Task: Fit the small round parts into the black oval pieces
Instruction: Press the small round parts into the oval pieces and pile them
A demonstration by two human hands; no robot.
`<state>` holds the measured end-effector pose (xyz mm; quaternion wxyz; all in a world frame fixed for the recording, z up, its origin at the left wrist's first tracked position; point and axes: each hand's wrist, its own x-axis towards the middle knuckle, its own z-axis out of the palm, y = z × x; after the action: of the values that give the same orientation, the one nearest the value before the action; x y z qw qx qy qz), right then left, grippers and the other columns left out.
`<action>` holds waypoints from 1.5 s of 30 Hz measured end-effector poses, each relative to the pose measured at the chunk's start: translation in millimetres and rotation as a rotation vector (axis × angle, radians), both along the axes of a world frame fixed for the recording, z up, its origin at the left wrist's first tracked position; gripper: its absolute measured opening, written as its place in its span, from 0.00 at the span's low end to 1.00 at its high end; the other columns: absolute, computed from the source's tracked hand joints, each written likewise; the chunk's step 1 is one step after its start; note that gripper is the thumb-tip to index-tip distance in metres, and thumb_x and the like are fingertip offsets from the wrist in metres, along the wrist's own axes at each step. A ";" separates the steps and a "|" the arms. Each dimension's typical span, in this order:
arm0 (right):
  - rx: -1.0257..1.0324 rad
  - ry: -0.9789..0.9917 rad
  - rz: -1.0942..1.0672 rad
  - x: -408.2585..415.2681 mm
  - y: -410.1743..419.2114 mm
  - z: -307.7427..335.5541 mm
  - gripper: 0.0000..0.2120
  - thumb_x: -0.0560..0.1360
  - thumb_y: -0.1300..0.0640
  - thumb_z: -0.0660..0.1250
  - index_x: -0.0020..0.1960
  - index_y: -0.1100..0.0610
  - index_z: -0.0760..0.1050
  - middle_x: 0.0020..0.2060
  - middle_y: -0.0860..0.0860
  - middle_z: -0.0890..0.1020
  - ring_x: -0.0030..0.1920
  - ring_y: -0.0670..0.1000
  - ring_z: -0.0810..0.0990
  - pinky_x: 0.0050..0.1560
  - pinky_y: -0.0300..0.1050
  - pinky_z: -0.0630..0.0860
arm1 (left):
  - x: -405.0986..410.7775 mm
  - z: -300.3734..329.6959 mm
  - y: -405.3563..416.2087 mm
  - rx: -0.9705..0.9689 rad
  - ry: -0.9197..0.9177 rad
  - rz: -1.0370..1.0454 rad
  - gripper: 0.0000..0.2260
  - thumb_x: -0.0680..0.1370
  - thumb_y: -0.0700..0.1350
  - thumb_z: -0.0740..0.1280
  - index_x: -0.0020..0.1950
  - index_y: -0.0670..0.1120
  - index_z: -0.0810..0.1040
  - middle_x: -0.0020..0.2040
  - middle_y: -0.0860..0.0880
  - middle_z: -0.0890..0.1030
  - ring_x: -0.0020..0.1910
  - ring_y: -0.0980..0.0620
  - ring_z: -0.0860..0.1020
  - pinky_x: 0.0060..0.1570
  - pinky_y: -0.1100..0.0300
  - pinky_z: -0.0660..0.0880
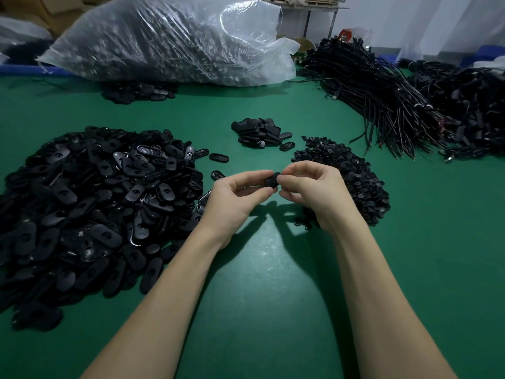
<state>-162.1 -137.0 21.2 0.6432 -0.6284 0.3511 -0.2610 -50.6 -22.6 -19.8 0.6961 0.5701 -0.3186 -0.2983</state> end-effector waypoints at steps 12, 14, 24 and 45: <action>-0.021 0.106 0.035 -4.4 -2.7 0.0 0.05 0.73 0.63 0.78 0.46 0.55 0.85 0.38 0.51 0.86 0.36 0.44 0.84 0.39 0.38 0.82 | 1.5 1.1 3.4 0.011 -0.012 -0.040 0.13 0.76 0.31 0.71 0.59 0.43 0.83 0.51 0.48 0.87 0.52 0.52 0.85 0.49 0.66 0.78; 0.103 0.058 0.073 -7.5 -4.5 0.6 0.09 0.73 0.65 0.78 0.52 0.57 0.85 0.44 0.56 0.86 0.38 0.48 0.86 0.40 0.39 0.83 | 1.7 1.6 3.7 0.008 -0.016 -0.048 0.13 0.76 0.31 0.71 0.58 0.42 0.83 0.51 0.47 0.87 0.52 0.52 0.85 0.50 0.67 0.78; -0.009 0.059 0.187 -9.4 -4.5 4.0 0.08 0.72 0.71 0.76 0.50 0.66 0.84 0.40 0.58 0.88 0.40 0.52 0.88 0.41 0.37 0.82 | 1.2 1.2 1.4 0.015 -0.046 -0.006 0.08 0.76 0.33 0.72 0.50 0.44 0.83 0.46 0.50 0.87 0.48 0.54 0.85 0.50 0.67 0.77; -0.409 0.242 0.094 -6.1 4.1 -4.6 0.03 0.71 0.62 0.76 0.43 0.56 0.83 0.32 0.51 0.87 0.38 0.50 0.88 0.49 0.50 0.85 | 0.6 -1.1 1.4 0.081 -0.172 0.061 0.07 0.77 0.35 0.73 0.50 0.46 0.84 0.46 0.49 0.87 0.49 0.52 0.85 0.51 0.64 0.78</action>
<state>-168.2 -133.0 16.6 0.4673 -0.7878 0.3360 -0.2194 -50.0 -21.2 -20.9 0.6515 0.6307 -0.3472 -0.2394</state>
